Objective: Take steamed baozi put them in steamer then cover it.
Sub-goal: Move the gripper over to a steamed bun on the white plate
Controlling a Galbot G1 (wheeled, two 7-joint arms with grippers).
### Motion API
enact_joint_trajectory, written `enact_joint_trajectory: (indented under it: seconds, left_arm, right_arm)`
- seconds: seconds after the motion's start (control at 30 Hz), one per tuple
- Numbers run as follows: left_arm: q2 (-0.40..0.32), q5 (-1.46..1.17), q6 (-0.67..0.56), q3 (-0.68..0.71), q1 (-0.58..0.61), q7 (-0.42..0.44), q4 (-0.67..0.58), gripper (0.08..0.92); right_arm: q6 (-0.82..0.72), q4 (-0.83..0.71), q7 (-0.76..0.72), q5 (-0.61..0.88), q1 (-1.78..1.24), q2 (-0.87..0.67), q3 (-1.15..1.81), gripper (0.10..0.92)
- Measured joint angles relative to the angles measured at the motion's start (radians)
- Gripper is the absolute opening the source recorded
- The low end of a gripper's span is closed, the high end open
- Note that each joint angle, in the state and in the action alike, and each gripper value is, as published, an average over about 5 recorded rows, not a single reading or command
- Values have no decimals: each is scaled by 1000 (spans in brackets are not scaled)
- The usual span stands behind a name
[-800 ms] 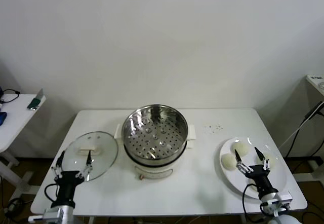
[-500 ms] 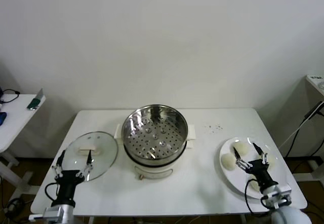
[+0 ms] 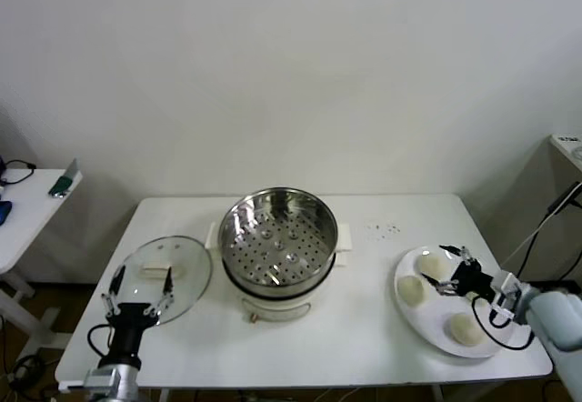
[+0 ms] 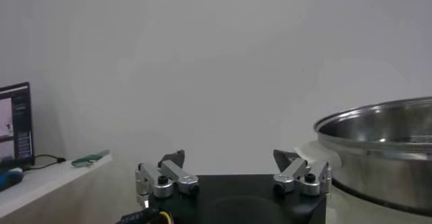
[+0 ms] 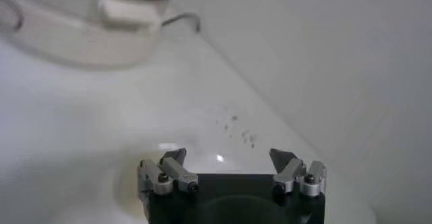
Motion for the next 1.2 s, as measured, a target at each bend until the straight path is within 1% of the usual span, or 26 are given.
enact_joint_trajectory:
  seconds: [0.13, 0.3, 0.6, 0.87, 1.2]
  left_arm:
    - [2, 3, 9, -1, -6, 1, 3, 823]
    - [8, 7, 14, -3, -7, 2, 7, 823]
    - [19, 12, 25, -6, -6, 1, 11, 823]
    - [27, 15, 36, -14, -11, -6, 19, 823]
    - [37, 24, 36, -18, -8, -8, 33, 823]
  right_arm:
    - [-4, -68, -86, -25, 178, -58, -178, 823]
    - [-9, -147, -163, -28, 437, -89, -461, 823]
    - [-15, -287, -239, -19, 798, -41, -889, 823]
    - [-23, -391, -264, -17, 940, 38, -1096, 823]
    - [-23, -467, -275, -31, 996, 104, -1207, 823]
